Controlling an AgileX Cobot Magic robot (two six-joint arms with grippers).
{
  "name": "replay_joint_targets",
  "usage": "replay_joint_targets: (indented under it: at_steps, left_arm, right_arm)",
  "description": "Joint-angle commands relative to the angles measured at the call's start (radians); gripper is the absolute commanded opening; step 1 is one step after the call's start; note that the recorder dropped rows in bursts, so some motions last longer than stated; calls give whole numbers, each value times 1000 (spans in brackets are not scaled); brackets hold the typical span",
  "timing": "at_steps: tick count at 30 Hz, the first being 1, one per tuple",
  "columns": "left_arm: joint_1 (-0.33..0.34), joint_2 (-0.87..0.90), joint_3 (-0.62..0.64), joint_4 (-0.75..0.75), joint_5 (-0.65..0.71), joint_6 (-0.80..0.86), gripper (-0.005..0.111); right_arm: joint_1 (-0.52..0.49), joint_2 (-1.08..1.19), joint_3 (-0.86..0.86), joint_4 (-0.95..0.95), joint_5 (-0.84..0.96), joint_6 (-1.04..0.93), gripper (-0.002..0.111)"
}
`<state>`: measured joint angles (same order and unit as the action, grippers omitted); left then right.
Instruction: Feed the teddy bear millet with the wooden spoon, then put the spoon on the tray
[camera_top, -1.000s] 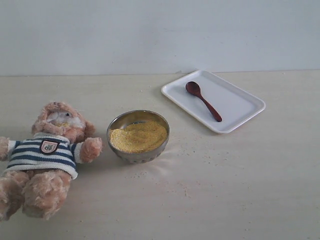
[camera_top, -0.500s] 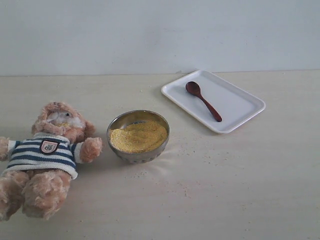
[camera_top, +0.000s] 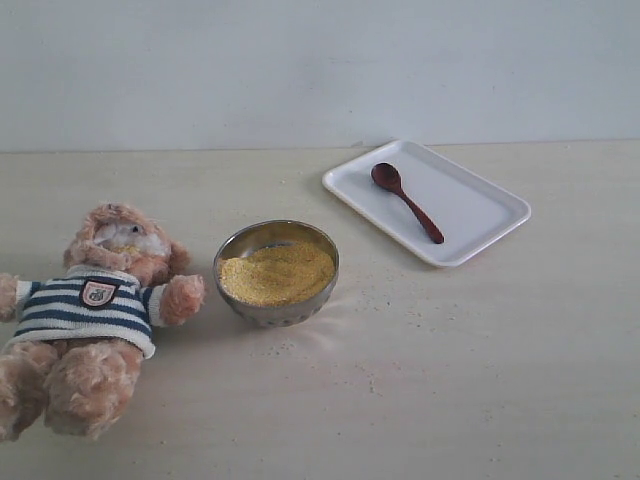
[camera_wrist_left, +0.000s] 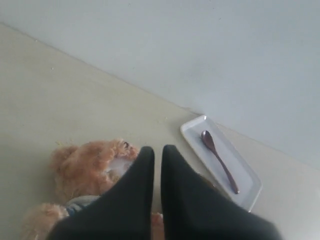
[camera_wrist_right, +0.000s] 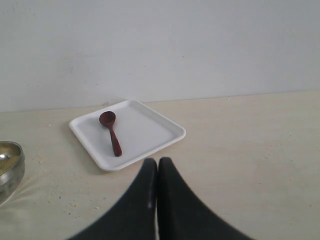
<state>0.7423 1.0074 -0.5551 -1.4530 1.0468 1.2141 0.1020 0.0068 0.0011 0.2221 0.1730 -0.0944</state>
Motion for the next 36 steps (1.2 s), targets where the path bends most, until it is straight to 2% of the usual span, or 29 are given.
replay_joint_targets:
  at_steps: [1, 5, 18, 20, 24, 28, 36]
  left_arm:
    - [-169, -103, 2, -8, -186, 7, 5]
    - [-293, -207, 2, -8, -248, 7, 5]
    - [-533, -550, 2, -4, -250, 7, 5]
    - [-571, -584, 2, 17, -318, 7, 5]
    - [-633, -635, 4, 101, -427, 7, 5]
    - [-690, -665, 8, 182, -477, 5, 5]
    - [-766, -759, 136, 190, -599, -41, 5]
  right_arm:
    - [-2, -7, -1, -2, -3, 1, 0]
    - [-2, -7, -1, -2, -3, 1, 0]
    - [-2, -7, -1, -2, -27, 3, 0]
    - [-2, -7, -1, -2, -27, 3, 0]
    - [-2, -7, -1, -2, -27, 3, 0]
    - [-2, -7, -1, -2, -27, 3, 0]
    - [-2, -7, -1, -2, -27, 3, 0]
